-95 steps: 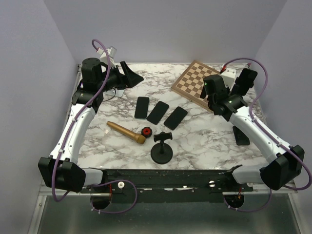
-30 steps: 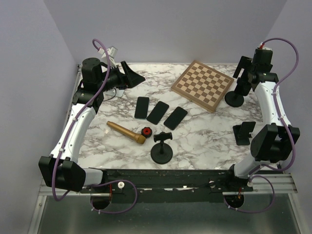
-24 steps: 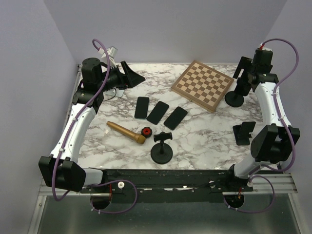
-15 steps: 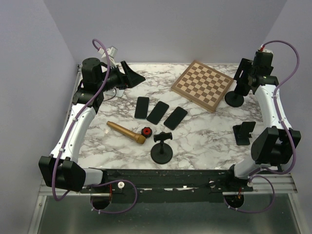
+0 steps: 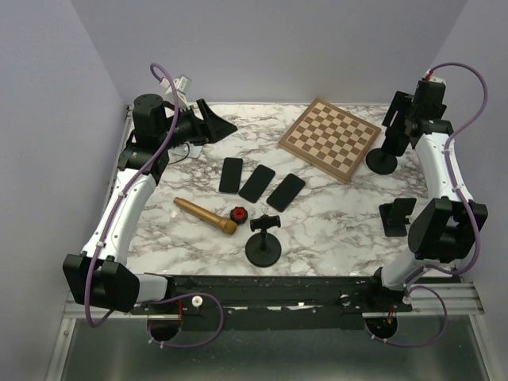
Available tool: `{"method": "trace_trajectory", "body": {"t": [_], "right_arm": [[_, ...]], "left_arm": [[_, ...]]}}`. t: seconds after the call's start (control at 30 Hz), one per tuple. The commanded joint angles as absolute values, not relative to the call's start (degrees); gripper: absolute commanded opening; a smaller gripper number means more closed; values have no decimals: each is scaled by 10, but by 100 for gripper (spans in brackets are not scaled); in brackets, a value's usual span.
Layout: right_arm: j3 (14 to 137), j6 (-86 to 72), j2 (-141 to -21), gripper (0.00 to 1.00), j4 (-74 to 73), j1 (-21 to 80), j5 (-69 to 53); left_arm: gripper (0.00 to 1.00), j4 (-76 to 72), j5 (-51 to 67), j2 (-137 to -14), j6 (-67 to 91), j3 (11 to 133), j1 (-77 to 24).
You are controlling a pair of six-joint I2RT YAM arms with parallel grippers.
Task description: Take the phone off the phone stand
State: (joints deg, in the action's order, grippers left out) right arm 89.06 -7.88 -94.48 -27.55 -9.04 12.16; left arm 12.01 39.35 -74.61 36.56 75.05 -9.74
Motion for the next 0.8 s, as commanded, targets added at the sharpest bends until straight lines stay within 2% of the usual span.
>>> {"method": "trace_trajectory", "body": {"t": [0.0, 0.17, 0.27, 0.63, 0.7, 0.77], "right_arm": [[885, -74, -955, 100, -246, -98, 105], [891, -88, -969, 100, -246, -101, 97], [889, -92, -966, 95, -245, -104, 75], [853, -148, -904, 53, -283, -104, 70], [849, -168, -889, 39, -308, -104, 76], [846, -181, -874, 30, -330, -104, 80]], "left_arm": [[80, 105, 410, -747, 370, 742, -94], [80, 105, 410, -749, 369, 743, -92], [80, 105, 411, -749, 370, 743, -91], [80, 100, 413, -748, 375, 740, -87], [80, 99, 413, -748, 375, 740, -87], [80, 100, 412, -749, 375, 740, -87]]}}
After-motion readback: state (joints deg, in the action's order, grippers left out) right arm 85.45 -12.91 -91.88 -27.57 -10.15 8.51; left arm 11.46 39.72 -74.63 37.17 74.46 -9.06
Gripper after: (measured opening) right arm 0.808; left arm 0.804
